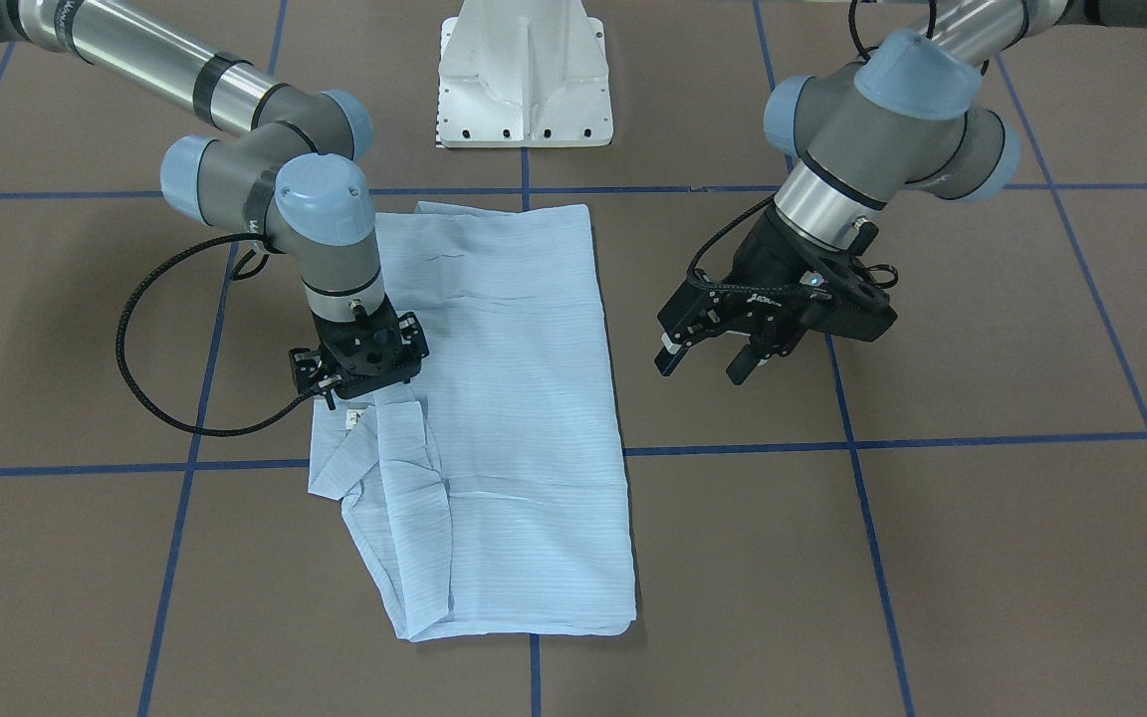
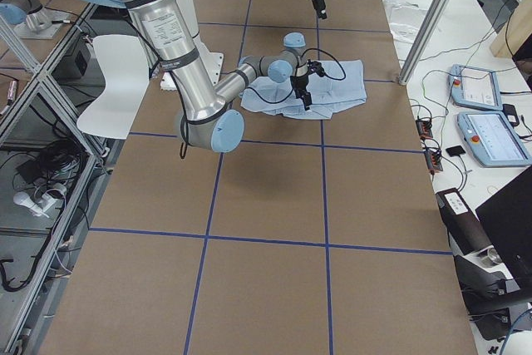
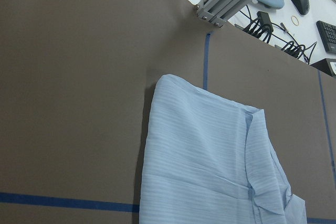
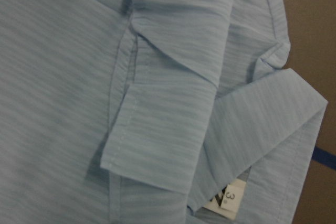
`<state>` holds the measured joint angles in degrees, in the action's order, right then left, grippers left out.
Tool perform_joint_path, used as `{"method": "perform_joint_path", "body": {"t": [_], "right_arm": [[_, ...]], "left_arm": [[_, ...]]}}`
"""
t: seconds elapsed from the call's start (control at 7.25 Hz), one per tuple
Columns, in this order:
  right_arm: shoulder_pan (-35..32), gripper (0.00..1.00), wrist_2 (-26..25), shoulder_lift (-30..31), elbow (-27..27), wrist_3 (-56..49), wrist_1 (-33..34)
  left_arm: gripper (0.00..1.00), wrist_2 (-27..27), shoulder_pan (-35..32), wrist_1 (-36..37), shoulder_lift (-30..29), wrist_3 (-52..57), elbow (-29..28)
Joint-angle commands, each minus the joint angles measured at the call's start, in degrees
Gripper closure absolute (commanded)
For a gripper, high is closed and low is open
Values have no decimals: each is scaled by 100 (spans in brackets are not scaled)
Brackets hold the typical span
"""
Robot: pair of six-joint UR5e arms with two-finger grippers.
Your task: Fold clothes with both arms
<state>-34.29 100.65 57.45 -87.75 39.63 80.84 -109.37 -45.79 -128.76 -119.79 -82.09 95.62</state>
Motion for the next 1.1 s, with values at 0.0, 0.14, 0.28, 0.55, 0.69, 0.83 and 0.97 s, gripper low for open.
{"method": "perform_joint_path", "body": {"t": [0.0,0.14,0.28,0.55,0.69,0.83,0.97], "right_arm": [[-69,0,16,47,3,-95,10],[-156,0,42,73,3,-139,2],[-227,0,120,143,3,-366,2],[-481,0,130,310,-6,-700,-16],[-621,0,139,476,-6,-937,-51],[-806,0,243,617,-23,-1087,-69],[-1042,0,557,610,-41,-1159,-77]], "left_arm": [[0,-5,0,0,-18,-9,0],[0,-5,0,-9,-18,-9,0],[0,-5,0,-9,-27,-9,-8],[0,-5,9,-9,-44,-18,-8],[0,-5,9,-9,-44,-27,-8],[0,-5,0,-9,-44,-27,-8],[0,-5,0,-9,-44,-27,-26]]}}
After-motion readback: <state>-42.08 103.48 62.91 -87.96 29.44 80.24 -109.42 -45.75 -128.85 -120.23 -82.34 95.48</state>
